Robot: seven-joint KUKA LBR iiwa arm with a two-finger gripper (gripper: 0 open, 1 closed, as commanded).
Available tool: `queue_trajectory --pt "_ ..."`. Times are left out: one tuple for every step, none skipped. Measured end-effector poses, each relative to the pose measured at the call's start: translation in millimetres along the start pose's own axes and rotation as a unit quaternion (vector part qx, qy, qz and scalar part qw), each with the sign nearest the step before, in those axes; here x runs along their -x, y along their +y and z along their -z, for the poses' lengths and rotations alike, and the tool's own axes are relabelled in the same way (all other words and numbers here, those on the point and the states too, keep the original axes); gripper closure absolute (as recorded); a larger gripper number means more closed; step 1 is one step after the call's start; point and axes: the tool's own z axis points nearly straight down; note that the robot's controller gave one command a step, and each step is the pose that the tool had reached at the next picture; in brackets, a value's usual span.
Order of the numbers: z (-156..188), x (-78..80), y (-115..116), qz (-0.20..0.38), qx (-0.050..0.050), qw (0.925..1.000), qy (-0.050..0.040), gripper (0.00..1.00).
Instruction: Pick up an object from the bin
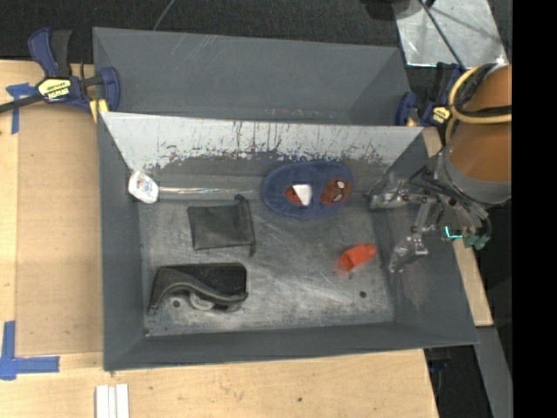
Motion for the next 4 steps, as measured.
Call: queue_trajectory --pt "-146.6 24.8 -19.2 -0.133 0.000 0.9911 -0.0045 0.00" --pt "-115.8 34.6 -16.2 -0.103 -0.001 0.9946 -0.0057 0.00" --pt "-109.7 28.6 -19.4 -0.186 0.000 0.9825 -0.0044 0.00" --pt "-144.3 29.6 -15.2 -0.254 0.001 0.9671 -0.0030 0.00"
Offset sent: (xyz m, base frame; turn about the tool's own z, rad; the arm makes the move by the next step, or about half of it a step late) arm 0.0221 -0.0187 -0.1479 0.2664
